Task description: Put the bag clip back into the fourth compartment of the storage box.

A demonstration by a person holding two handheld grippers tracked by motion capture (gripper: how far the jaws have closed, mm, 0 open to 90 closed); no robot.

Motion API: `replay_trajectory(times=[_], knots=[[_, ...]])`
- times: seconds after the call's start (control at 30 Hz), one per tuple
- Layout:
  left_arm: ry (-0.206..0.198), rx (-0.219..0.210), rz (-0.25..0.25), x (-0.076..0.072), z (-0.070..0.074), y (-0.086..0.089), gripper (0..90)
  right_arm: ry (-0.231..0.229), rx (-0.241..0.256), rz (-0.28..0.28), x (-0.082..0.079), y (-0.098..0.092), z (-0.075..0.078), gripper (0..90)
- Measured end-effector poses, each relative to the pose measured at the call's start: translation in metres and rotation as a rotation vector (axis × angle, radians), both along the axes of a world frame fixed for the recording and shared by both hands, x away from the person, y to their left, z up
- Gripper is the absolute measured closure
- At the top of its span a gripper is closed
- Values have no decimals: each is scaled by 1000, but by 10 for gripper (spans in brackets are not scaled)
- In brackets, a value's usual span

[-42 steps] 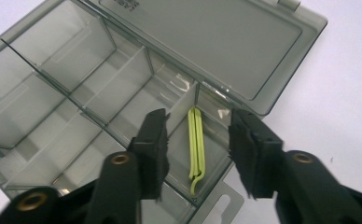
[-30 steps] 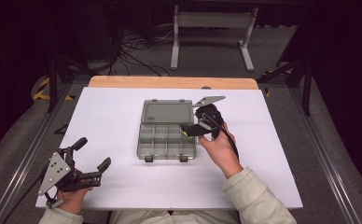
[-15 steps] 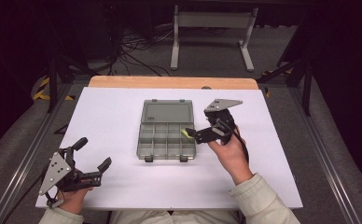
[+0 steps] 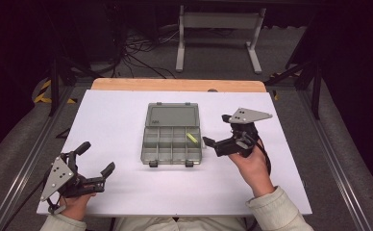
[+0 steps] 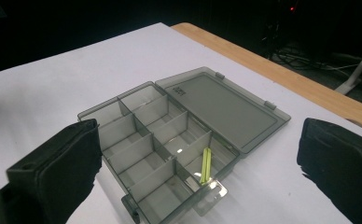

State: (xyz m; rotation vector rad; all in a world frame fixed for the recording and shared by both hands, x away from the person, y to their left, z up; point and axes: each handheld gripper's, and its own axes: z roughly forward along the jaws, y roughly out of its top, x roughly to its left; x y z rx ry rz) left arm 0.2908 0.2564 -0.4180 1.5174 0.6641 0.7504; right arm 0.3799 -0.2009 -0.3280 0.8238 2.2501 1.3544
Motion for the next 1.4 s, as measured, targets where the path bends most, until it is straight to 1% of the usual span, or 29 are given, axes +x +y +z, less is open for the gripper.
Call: replay_trajectory(times=[0.1, 0.17, 0.2, 0.27, 0.4, 0.6, 0.67, 0.7, 0.9, 1.0, 1.03, 1.07, 1.13, 1.2, 1.4], knots=[[-1, 3, 1, 0, 0, 0, 17, -23, 37, -1, -7, -11, 2, 3], [-1, 3, 1, 0, 0, 0, 17, -42, 53, -1, -11, -19, 1, 3], [0, 1, 1, 0, 0, 0, 17, -46, 55, -1, -12, -20, 1, 3], [-1, 3, 1, 0, 0, 0, 17, -74, 64, 3, -17, -28, 0, 2], [-2, -1, 2, -1, 1, 0, 17, -109, 83, 7, -24, -39, -5, 3], [-2, 0, 1, -1, 1, 0, 17, -148, 105, 7, -34, -55, -12, 1], [-2, 0, 1, -1, 1, 0, 17, -180, 111, 3, -39, -61, -15, 1], [-2, 0, 1, -1, 1, 0, 17, -189, 111, 1, -42, -65, -17, 1], [-2, 1, 1, -1, 1, -1, 17, -211, 137, -1, -50, -76, -29, 1], [-2, 0, 2, -1, 1, -1, 17, -224, 145, -14, -53, -81, -35, 1], [-2, -1, 1, -1, 1, -1, 17, -224, 145, -14, -53, -81, -35, 1], [-4, 0, 0, -1, 1, -1, 17, -231, 148, -22, -55, -84, -40, 1], [-4, 0, 0, -1, 1, -1, 17, -238, 150, -27, -56, -87, -44, 1], [-4, 0, 1, -1, 1, 0, 17, -239, 153, -28, -57, -88, -46, 1], [-3, 0, 2, -1, 1, 0, 17, -239, 153, -43, -59, -96, -62, 1]])
